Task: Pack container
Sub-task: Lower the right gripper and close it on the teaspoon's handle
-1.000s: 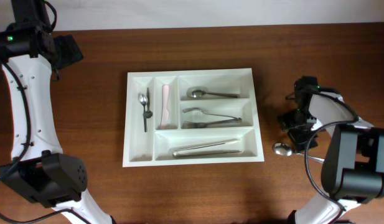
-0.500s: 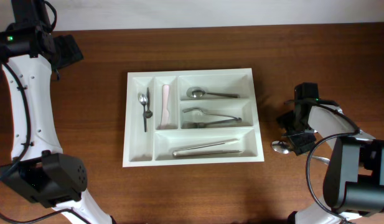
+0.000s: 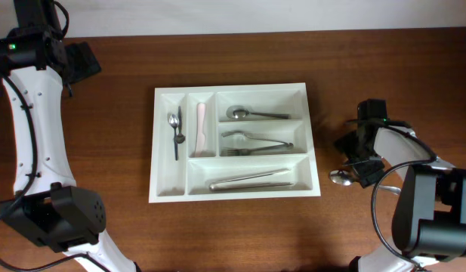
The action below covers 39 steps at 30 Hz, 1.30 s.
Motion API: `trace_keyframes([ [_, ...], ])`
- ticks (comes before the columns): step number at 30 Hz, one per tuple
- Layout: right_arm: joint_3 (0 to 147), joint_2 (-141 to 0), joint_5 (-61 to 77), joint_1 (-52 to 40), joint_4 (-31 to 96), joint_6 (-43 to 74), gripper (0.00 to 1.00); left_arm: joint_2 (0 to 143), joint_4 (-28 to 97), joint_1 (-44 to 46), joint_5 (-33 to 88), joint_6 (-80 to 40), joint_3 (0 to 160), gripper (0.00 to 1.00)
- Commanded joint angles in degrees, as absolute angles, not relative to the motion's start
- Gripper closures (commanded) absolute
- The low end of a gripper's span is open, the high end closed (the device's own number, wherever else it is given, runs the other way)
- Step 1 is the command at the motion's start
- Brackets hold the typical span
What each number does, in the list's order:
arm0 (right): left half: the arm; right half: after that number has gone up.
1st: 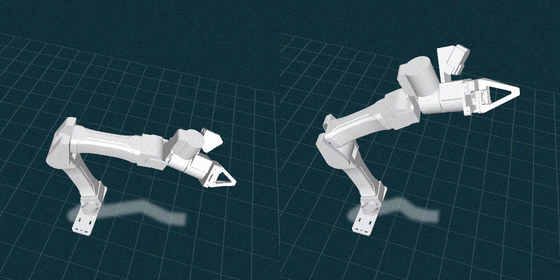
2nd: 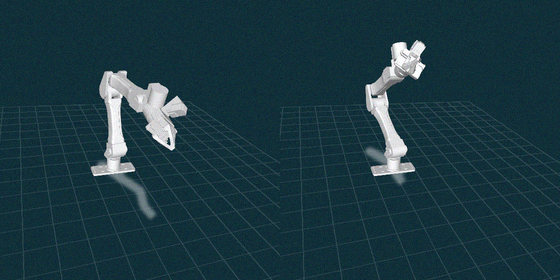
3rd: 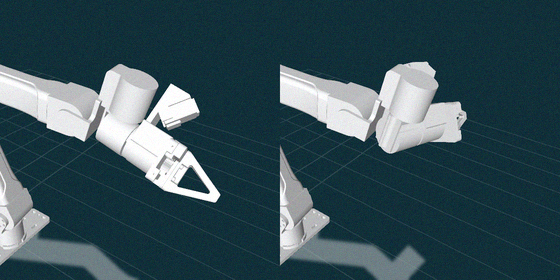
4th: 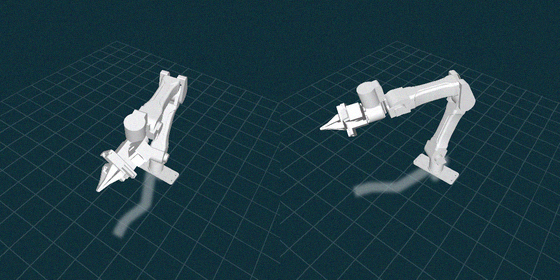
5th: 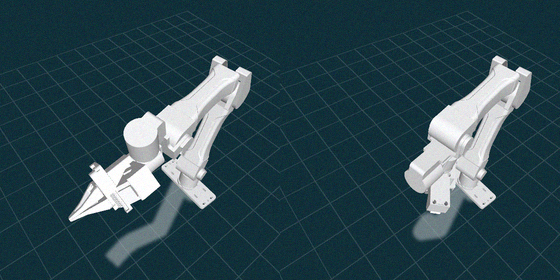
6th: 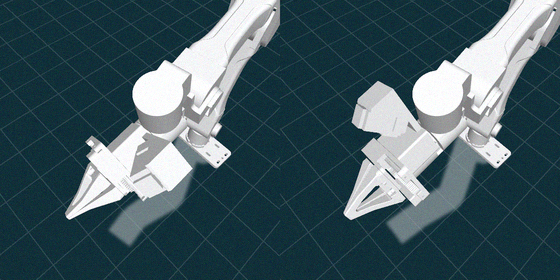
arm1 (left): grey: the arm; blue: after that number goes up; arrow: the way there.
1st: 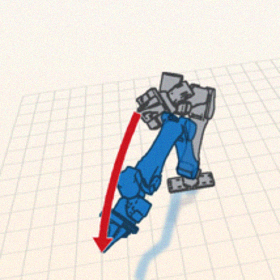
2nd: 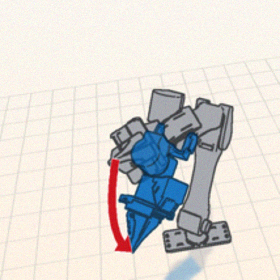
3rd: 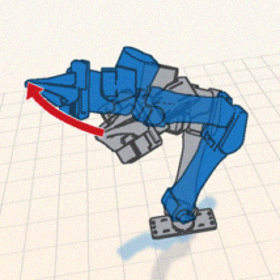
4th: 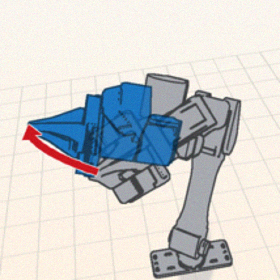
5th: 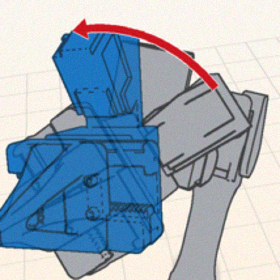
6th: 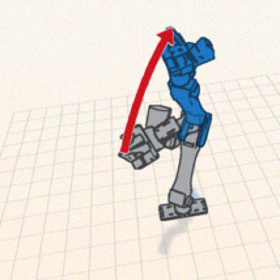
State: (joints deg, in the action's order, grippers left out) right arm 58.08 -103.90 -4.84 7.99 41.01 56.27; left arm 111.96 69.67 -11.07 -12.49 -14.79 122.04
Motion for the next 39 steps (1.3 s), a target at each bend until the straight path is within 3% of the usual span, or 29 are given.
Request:
trace_keyframes([
  [1, 56.2, -110.9, 0.6, 7.5, 39.7, 52.2, 0.01, 111.7, 69.7, -11.1, -12.9, -15.0, 122.5, 0.01],
  [23, 69.8, -110.8, -0.7, 7.5, 44.2, 37.8, 0.01, 111.7, 69.7, -11.1, -12.9, -15.0, 122.5, 0.01],
  [39, 77.7, -110.5, -0.6, 7.6, 51.0, 39.5, 0.01, 111.7, 69.7, -11.1, -12.9, -15.0, 122.5, 0.01],
])
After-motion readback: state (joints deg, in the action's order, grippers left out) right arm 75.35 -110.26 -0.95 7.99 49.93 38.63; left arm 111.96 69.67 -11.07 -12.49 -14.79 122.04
